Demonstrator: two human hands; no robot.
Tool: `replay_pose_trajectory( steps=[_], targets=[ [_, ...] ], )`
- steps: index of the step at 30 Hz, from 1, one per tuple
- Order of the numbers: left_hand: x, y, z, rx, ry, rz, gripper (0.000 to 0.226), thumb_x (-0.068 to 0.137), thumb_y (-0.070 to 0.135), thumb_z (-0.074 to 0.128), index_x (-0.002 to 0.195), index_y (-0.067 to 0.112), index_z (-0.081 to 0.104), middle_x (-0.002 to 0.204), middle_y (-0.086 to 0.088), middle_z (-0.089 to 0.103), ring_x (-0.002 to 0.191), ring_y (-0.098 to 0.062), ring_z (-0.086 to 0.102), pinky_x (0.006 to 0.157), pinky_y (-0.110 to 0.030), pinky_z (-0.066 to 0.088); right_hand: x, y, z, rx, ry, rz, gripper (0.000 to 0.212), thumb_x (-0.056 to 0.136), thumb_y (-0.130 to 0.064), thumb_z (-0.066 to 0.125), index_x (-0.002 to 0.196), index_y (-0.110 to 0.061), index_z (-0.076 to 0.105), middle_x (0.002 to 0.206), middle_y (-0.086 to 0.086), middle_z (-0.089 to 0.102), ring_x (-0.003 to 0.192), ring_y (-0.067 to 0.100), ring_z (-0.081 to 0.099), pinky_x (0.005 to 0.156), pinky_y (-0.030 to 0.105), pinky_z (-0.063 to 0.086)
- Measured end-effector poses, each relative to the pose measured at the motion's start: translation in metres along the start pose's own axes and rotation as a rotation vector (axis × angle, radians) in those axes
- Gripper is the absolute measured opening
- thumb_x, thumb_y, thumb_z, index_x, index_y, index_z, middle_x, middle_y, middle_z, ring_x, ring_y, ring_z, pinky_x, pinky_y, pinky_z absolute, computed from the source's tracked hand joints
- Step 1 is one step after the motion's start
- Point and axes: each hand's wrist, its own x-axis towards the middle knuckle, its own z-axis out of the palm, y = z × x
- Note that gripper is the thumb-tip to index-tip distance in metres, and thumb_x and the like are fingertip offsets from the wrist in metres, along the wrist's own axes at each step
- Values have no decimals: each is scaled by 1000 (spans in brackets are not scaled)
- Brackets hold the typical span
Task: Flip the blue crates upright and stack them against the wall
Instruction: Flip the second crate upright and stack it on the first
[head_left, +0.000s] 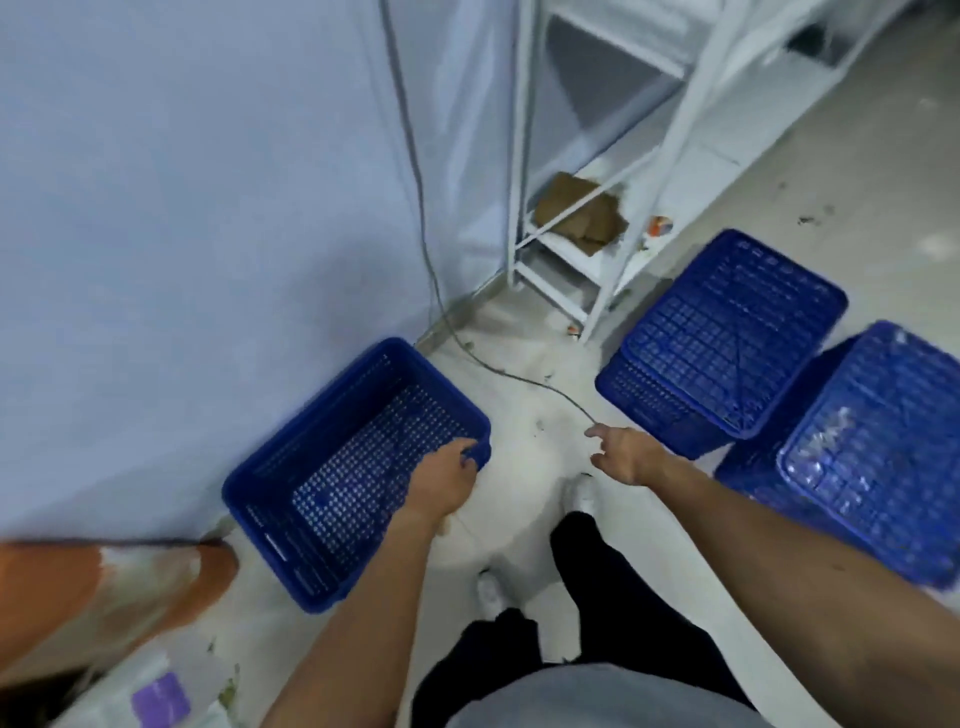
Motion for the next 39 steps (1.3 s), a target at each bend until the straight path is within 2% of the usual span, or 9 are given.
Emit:
replay_pose_trajectory(
  steps=[3,6,11,15,20,24,30,33,39],
  targets=[
    [-9,50,9,92,-83,87,44,101,23,42,145,22,45,138,-9,58,119,-28,56,99,-32,43,-51,50,10,96,72,100,52,96,-31,48,146,-25,37,139,10,55,122,30,54,96,34,43],
    [-13,101,22,169,-112,129,51,99,27,44,149,21,37,137,-13,57,119,-31,55,100,-36,43,-95,99,17,172,167,170,48,98,-41,48,142,-24,43,133,8,59,122,29,54,95,35,43],
    [-30,200,66,251,-163,319,50,98,29,46,147,21,38,138,-11,56,122,-29,54,102,-34,43,-154,189,32,290,274,279,45,98,-47,47,136,-23,51,135,8,58,121,31,54,96,40,44],
    [-61,280,129,331,-205,435,47,97,29,47,143,21,40,129,-13,61,115,-33,57,94,-35,45,-201,272,60,360,308,359,38,99,-42,47,130,-22,56,135,8,58,120,31,54,96,39,45],
    [-106,363,229,414,-285,461,54,95,32,49,147,23,38,125,-9,63,118,-31,55,100,-40,45,-266,378,107,521,364,451,34,96,-40,51,121,-19,62,127,9,62,113,30,58,94,36,47],
    [-133,411,305,531,-375,497,52,94,34,48,145,26,39,119,-8,67,115,-29,57,99,-43,46,-313,457,149,574,414,531,35,98,-43,47,117,-17,63,121,8,66,112,30,59,89,34,45],
    [-152,457,374,693,-468,586,48,95,35,47,142,24,44,133,-6,63,121,-28,55,102,-38,44,-359,551,190,600,306,649,38,100,-40,42,119,-14,62,126,9,63,115,30,58,92,36,48],
    [-139,477,389,679,-475,563,45,96,34,46,140,23,46,130,-4,64,119,-27,57,100,-37,45,-356,585,194,612,244,692,37,97,-41,43,116,-16,63,122,12,64,112,31,60,87,34,48],
    [-81,518,403,644,-467,516,42,96,32,49,137,20,49,124,-4,66,118,-28,56,96,-34,44,-313,619,159,586,110,616,41,95,-39,46,121,-13,63,125,12,63,113,30,59,94,36,49]
  ],
)
